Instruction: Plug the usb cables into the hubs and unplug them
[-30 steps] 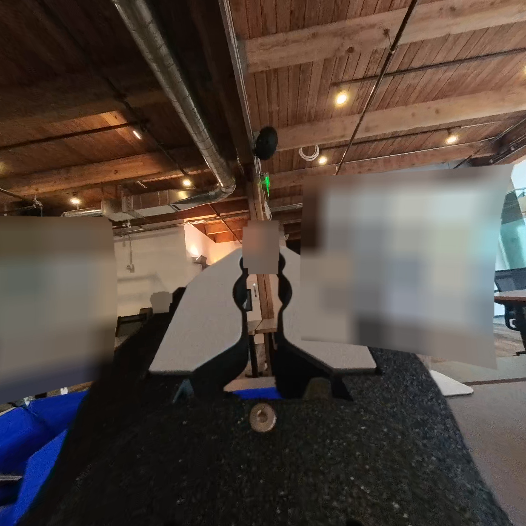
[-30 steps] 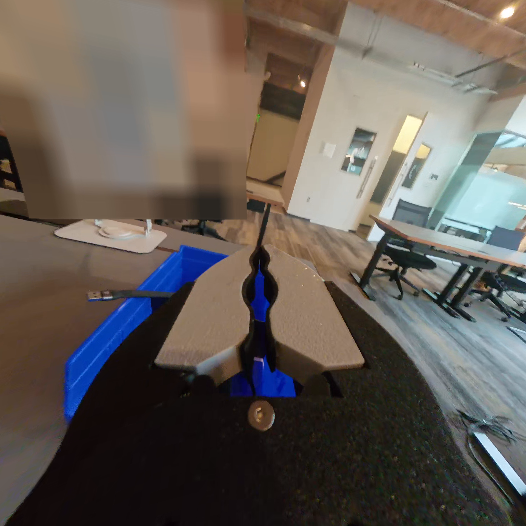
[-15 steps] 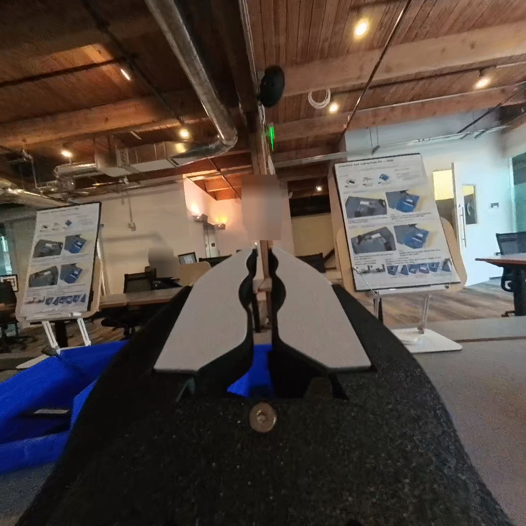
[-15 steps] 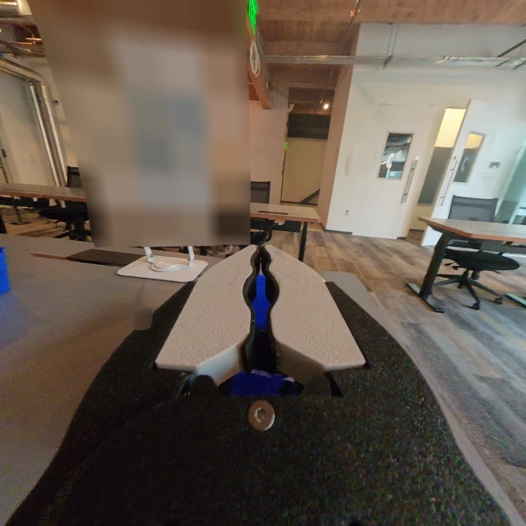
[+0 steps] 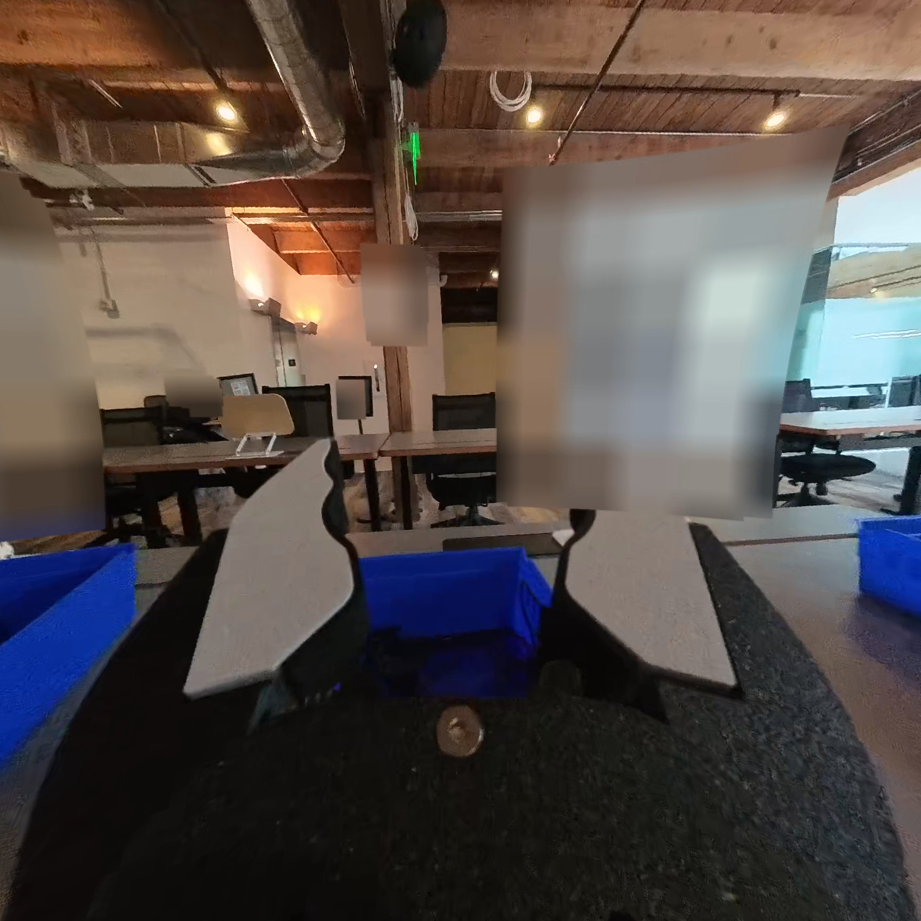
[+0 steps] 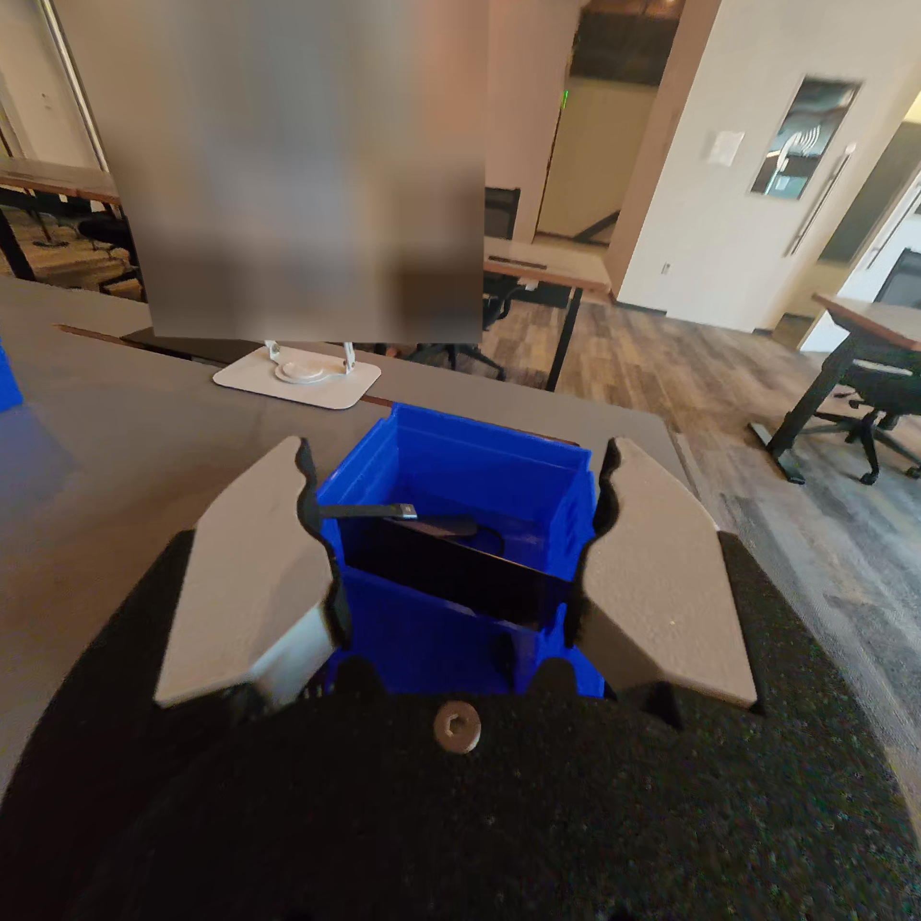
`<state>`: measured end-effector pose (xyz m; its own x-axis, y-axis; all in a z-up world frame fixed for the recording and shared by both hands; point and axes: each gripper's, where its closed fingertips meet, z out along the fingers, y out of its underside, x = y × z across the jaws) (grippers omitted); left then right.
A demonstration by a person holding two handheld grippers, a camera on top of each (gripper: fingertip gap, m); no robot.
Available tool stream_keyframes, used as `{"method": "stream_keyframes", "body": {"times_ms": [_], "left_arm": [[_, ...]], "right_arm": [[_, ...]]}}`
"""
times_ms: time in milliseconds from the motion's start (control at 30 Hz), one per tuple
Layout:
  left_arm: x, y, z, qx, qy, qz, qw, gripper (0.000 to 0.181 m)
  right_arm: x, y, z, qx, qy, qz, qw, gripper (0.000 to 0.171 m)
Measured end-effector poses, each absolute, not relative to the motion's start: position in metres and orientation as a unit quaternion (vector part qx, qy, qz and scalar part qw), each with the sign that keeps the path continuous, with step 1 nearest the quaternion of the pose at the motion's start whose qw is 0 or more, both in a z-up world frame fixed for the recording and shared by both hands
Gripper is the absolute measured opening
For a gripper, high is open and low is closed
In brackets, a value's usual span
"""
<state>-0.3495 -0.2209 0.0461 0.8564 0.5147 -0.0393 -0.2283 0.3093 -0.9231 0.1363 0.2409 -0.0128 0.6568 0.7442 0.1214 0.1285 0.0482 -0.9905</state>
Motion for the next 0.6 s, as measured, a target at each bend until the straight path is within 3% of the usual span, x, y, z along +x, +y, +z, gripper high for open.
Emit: {"method": "stream_keyframes", "body": {"times_ms": [167,267,433,600], "left_arm": [[-0.352,-0.205,0.038,-0.540,-0.134,0.233,0.798,0.094],[-0.353,-0.195,0.030,-0.557,-0.128,0.241,0.785,0.093],[-0.349,-0.189,0.029,-0.554,-0.115,0.285,0.774,0.069],[-0.349,-0.185,0.026,-0.560,-0.113,0.314,0.758,0.058]], "right_arm": [[0.142,0.248,-0.039,-0.677,-0.367,0.257,0.584,0.108],[0.149,0.250,-0.057,-0.675,-0.380,0.271,0.572,0.094],[0.150,0.264,-0.078,-0.677,-0.399,0.272,0.555,0.066],[0.118,0.286,-0.091,-0.657,-0.543,0.198,0.484,0.064]]}}
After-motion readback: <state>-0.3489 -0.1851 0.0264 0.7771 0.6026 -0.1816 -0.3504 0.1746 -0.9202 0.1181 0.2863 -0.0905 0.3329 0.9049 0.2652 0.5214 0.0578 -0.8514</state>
